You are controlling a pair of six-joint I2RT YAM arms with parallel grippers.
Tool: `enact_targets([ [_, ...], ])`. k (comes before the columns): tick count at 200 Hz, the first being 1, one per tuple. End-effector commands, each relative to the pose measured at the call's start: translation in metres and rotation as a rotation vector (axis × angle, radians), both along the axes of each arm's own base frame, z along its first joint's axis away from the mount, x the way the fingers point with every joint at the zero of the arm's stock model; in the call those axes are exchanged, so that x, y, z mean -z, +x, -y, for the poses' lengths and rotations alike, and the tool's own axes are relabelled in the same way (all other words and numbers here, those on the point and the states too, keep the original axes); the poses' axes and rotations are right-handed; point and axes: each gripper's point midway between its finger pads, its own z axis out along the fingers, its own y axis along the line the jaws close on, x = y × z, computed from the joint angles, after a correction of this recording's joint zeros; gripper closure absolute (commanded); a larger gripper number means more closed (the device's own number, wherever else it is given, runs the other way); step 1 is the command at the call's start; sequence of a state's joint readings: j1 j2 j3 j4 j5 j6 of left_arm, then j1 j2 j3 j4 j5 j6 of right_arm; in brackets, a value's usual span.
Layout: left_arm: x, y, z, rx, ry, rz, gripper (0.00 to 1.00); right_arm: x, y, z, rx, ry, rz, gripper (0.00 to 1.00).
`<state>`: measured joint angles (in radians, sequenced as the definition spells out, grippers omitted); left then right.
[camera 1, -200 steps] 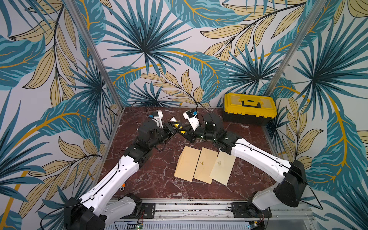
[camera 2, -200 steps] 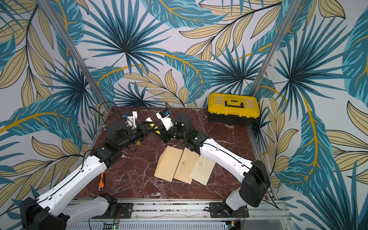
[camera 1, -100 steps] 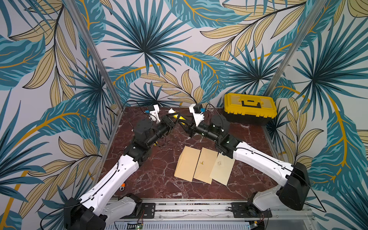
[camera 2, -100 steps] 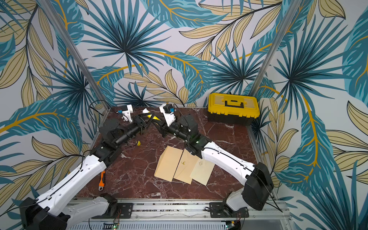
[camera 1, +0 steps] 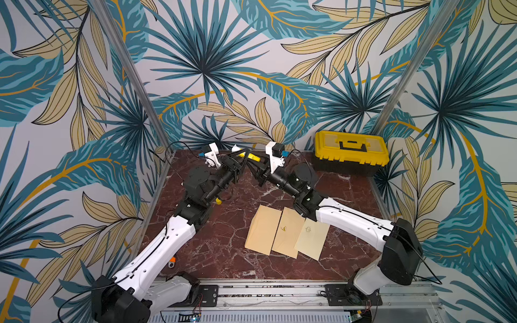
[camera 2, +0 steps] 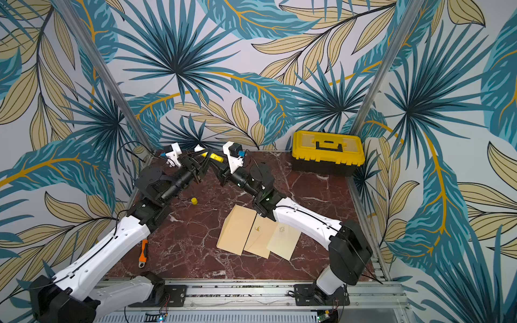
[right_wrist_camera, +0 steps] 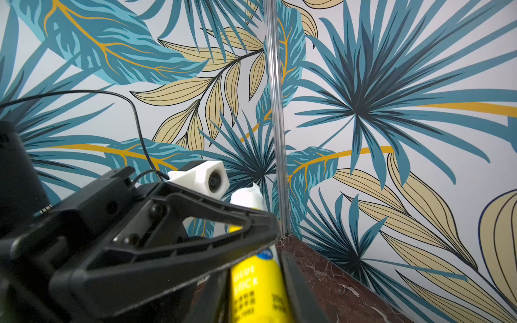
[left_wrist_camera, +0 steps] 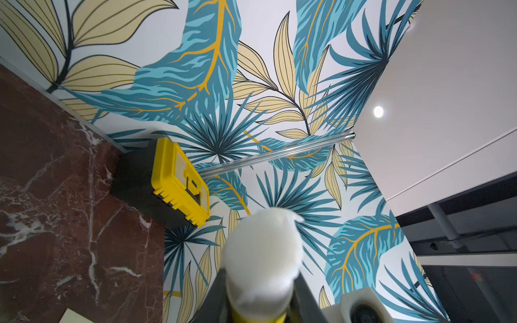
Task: Seal the envelope with a glue stick
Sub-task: Adjust the glue stick.
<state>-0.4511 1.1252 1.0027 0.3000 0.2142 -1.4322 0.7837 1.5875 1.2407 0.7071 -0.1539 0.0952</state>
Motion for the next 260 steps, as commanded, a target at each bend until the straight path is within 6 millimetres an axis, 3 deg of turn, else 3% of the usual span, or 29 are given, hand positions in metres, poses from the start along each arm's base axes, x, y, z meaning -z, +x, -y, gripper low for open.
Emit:
enact_targets([
  [1,-0.005,-0.009,0.009,0.064,-0.020,0.016,0.96,-0.005,-0.001,-0.001,0.001,0.043,0.030,0.77],
  [28,0.000,-0.009,0.007,0.054,-0.013,0.001,0.95,-0.003,-0.003,-0.001,-0.005,0.026,0.023,0.93],
  [46,0.003,-0.008,0.006,0.047,-0.004,-0.009,0.88,-0.001,-0.003,0.000,0.002,0.008,0.012,1.00],
  [58,0.004,-0.008,0.006,0.043,0.001,-0.009,0.79,0.001,-0.002,0.002,0.013,-0.003,-0.001,1.00],
  [77,0.005,-0.008,0.004,0.034,0.019,-0.010,0.57,0.004,0.001,0.005,0.038,-0.031,-0.032,1.00],
  [90,0.007,-0.008,0.000,0.020,0.043,-0.010,0.49,0.007,0.004,0.010,0.070,-0.057,-0.067,1.00],
  [113,0.011,-0.010,-0.012,-0.020,0.122,-0.010,0.42,0.021,0.012,0.021,0.144,-0.133,-0.177,1.00],
  [156,0.035,-0.019,-0.042,-0.090,0.398,-0.047,0.40,0.063,0.026,0.056,0.340,-0.340,-0.519,1.00],
  [170,0.052,-0.021,-0.045,-0.079,0.488,-0.077,0.40,0.082,0.025,0.067,0.371,-0.433,-0.630,1.00],
  [195,0.110,-0.028,-0.040,0.021,0.636,-0.191,0.43,0.118,0.016,0.084,0.402,-0.578,-0.836,1.00],
  [232,0.196,-0.045,-0.024,0.234,0.799,-0.356,0.48,0.165,-0.011,0.087,0.327,-0.756,-1.086,1.00],
  [260,0.248,-0.057,-0.005,0.368,0.858,-0.431,0.50,0.205,-0.028,0.090,0.310,-0.852,-1.251,1.00],
])
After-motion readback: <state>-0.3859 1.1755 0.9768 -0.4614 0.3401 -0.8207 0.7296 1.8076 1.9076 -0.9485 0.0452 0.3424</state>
